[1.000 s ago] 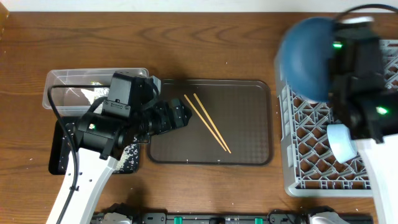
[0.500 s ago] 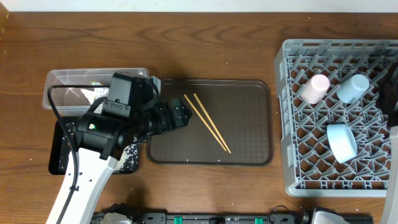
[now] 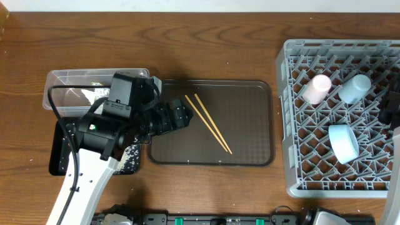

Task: Sort waste into correct bins and load items into the dishwasher rack
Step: 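Lift the blue bowl and carry it right over the rack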

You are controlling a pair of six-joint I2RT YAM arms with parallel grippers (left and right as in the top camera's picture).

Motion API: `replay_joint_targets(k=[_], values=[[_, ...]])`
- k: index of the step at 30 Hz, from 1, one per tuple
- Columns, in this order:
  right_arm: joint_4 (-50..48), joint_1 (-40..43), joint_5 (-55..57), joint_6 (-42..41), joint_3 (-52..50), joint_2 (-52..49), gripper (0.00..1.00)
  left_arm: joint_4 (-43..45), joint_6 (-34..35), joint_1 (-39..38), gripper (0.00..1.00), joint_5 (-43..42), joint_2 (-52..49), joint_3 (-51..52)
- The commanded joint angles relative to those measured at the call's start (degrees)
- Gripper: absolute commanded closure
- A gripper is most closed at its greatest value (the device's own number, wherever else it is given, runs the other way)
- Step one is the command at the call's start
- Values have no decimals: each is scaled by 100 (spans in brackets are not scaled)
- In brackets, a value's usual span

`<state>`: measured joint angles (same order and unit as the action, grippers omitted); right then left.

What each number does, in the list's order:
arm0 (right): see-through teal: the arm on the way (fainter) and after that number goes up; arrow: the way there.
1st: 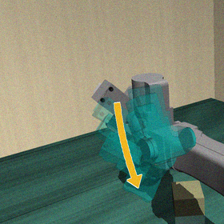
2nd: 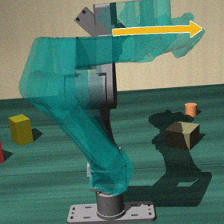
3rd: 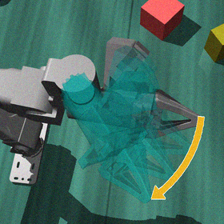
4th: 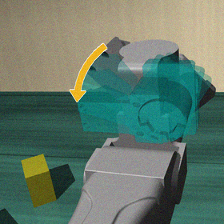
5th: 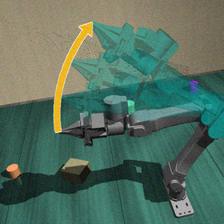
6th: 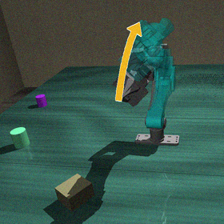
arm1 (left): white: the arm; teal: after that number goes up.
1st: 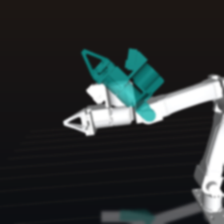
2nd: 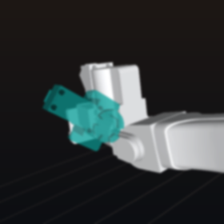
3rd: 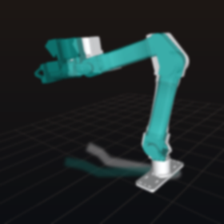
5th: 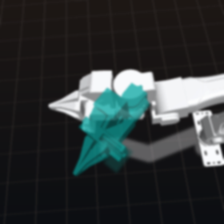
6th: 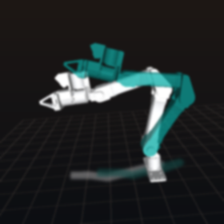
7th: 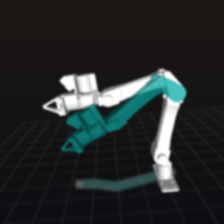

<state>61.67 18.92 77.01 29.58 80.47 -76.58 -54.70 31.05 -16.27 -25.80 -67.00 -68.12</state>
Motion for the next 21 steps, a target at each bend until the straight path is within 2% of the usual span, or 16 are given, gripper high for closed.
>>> replay_joint_targets(k=[1, 6, 11, 21], values=[[-37, 251, -68, 28, -160, 4, 99, -11, -79, 24, 2, -55, 2, -70], [-334, 599, -256, 61, -337, -11, 99, -11, -79, 24, 2, -55, 2, -70], [-560, 708, -278, 428, -354, -149, 99, -11, -79, 24, 2, -55, 2, -70], [-566, 813, -330, 870, -356, -896, 99, -11, -79, 24, 2, -55, 2, -70]])
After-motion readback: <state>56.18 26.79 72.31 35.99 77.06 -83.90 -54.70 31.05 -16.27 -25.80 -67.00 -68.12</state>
